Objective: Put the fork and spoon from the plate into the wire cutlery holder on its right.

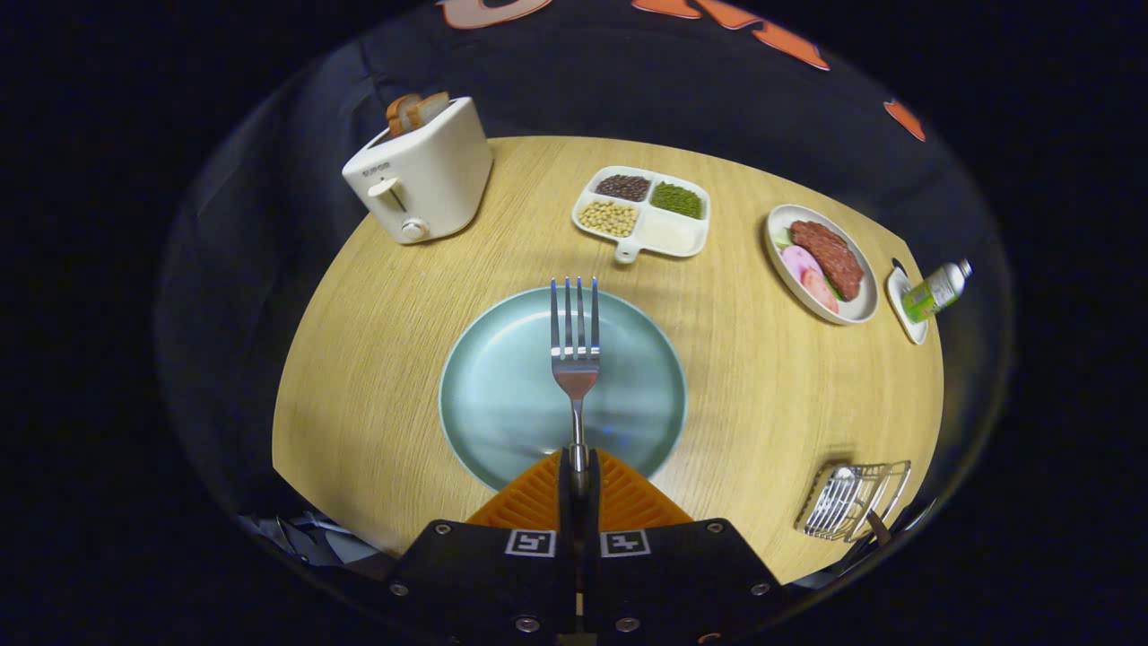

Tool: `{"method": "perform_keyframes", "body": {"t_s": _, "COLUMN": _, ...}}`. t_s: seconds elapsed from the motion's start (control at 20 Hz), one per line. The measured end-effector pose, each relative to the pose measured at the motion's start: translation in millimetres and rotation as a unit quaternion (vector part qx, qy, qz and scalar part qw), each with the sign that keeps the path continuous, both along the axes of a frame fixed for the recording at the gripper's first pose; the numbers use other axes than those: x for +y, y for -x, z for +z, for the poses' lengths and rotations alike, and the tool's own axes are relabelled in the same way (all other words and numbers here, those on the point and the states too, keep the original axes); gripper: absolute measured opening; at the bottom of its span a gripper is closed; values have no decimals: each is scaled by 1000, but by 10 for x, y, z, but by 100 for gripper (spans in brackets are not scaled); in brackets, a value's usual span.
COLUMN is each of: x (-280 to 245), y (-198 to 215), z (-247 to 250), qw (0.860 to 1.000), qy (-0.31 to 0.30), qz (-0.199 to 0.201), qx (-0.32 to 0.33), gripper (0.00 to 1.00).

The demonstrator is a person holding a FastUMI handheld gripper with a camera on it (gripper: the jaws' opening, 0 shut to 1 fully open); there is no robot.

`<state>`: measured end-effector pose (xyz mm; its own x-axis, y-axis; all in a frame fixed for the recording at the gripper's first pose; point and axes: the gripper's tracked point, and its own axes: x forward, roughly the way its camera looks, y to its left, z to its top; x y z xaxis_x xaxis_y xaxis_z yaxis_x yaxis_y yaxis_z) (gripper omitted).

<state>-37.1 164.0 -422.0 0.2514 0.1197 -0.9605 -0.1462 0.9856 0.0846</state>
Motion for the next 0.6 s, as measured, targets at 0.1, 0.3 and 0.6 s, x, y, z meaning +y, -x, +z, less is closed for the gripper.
{"method": "perform_keyframes", "body": {"t_s": 0.1, "x": -344, "y": 139, "z": 146, "qw": 999, "qy": 16, "qz": -36, "qx": -7, "gripper": 4}}
{"method": "perform_keyframes", "body": {"t_s": 0.3, "x": -1183, "y": 454, "z": 287, "qw": 993, "qy": 56, "qz": -105, "qx": -3, "gripper": 4}}
{"method": "perform_keyframes", "body": {"t_s": 0.6, "x": -2244, "y": 850, "z": 231, "qw": 984, "qy": 87, "qz": -154, "qx": 26, "gripper": 4}}
